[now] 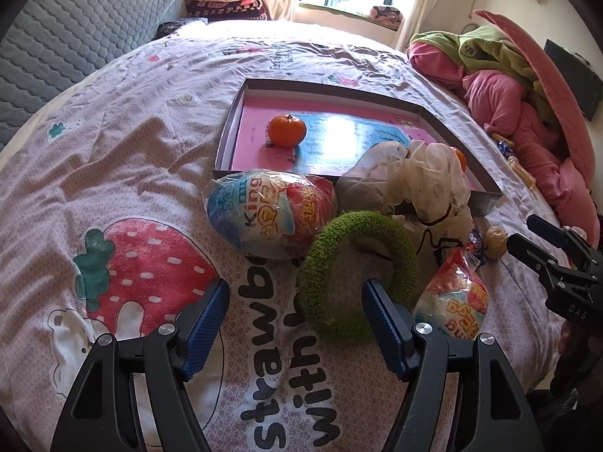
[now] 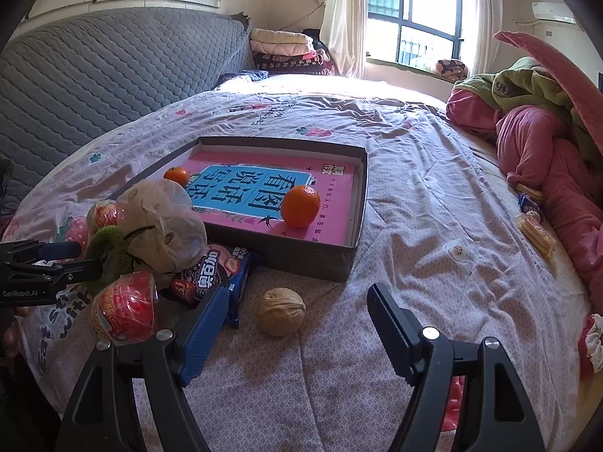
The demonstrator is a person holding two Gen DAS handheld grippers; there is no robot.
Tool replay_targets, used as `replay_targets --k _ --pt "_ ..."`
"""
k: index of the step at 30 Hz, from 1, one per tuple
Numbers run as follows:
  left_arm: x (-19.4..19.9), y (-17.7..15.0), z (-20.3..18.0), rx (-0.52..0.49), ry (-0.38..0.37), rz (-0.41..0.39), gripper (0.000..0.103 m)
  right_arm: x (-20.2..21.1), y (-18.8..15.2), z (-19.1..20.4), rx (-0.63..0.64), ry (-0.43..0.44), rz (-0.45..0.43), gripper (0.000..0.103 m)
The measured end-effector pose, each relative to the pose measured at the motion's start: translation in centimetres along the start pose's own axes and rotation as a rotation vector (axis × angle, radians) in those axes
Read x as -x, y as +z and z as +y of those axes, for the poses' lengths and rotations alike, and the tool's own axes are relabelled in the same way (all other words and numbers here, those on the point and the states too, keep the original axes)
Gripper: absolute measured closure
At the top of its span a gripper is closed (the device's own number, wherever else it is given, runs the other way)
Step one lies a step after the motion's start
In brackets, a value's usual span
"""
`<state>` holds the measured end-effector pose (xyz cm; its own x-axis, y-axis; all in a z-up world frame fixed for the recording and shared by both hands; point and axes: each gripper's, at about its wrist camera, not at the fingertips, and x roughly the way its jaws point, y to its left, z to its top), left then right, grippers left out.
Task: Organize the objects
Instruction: 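Withdraw both grippers from the tray back toward the remaining items, then close the left gripper on the green ring while the right gripper closes on the walnut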
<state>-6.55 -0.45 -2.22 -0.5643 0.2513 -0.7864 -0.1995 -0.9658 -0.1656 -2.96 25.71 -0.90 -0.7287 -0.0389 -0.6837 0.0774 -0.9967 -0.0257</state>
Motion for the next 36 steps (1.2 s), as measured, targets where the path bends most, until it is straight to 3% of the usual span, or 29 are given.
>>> replay_targets --k 18,27,31,36 --pt "-1.1 -0.2 0.1 0.046 -0.041 0.036 0.032 -1.7 -0.5 0.1 -0.011 0.000 0.073 0.027" --pt "-1.7 -0.1 -0.4 0.053 -0.048 0.050 0.053 -2.4 -0.6 0.3 -0.003 -0.017 0.087 0.027" --pt "-1.8 -0.2 -0.9 0.040 -0.061 0.059 0.069 -2.7 -0.5 0.1 -0.011 -0.019 0.093 0.027" --pt "-2.1 -0.2 -1.1 0.047 -0.073 0.065 0.076 -3.6 -0.5 -0.3 -0.027 -0.024 0.121 0.032"
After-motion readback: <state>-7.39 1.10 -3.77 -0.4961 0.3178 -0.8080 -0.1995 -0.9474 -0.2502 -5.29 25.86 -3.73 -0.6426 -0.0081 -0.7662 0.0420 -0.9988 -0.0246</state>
